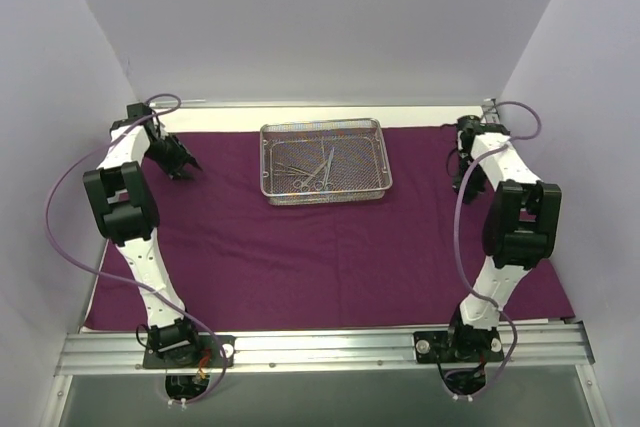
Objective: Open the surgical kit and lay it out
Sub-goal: Smooth out the surgical kit at the center of the board.
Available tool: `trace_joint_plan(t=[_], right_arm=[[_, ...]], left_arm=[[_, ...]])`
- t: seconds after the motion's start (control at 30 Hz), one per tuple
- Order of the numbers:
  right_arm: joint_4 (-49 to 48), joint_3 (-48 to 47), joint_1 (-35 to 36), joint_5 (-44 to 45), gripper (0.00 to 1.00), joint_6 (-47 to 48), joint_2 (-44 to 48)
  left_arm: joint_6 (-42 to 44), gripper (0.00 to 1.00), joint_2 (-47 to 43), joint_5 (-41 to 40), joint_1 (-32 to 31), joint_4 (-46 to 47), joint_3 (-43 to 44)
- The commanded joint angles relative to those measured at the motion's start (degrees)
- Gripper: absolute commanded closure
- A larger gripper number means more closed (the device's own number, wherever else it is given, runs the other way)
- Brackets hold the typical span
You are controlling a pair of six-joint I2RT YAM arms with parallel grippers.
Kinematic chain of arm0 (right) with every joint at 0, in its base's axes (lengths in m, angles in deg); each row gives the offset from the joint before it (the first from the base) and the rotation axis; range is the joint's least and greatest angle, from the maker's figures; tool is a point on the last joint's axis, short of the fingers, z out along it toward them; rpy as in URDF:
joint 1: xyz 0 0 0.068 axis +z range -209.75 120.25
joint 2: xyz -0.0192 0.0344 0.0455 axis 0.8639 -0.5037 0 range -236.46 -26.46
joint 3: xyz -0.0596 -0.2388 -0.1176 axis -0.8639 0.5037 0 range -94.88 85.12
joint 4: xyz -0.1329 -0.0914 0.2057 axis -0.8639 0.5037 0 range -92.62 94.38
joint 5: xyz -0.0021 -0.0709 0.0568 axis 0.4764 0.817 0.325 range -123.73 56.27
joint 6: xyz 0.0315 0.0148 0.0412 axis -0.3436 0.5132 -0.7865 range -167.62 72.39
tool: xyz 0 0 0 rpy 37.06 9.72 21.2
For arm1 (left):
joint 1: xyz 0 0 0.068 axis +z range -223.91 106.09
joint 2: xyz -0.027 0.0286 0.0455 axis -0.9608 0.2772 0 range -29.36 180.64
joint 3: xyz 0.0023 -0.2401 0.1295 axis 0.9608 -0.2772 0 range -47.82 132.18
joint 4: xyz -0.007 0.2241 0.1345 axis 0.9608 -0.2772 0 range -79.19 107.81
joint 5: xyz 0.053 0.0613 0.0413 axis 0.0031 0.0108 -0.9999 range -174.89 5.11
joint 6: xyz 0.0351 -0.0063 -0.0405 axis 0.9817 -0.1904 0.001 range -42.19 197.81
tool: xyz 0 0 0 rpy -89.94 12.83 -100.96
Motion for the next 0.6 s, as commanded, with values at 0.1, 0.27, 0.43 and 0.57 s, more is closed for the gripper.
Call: trace_joint_plan(t=[0.1,0.27,0.43,0.57], right_arm=[[-6.39,-10.95,6.89,-13.85,0.84,3.76,0.29],[-11.91,-15.36,10.41,-18.16,0.28,6.12,-2.09],[-19.74,-12.11,14.10,-20.10,0.00,6.93,0.36],[-25.99,-12.00,16.56,-26.59,0.00,5.61,1.08]], left_arm=[[4.49,0.52,-8.99,0.11,-0.53,-0.07,-6.07],[6.86,0.44,-11.55,0.20,-3.16,-0.94,-5.12],[8.09,0.40,-12.87,1.00,-8.25,-0.32,-2.84],[8.10,0.39,-13.74,0.56,-11.86,0.46,-0.81]])
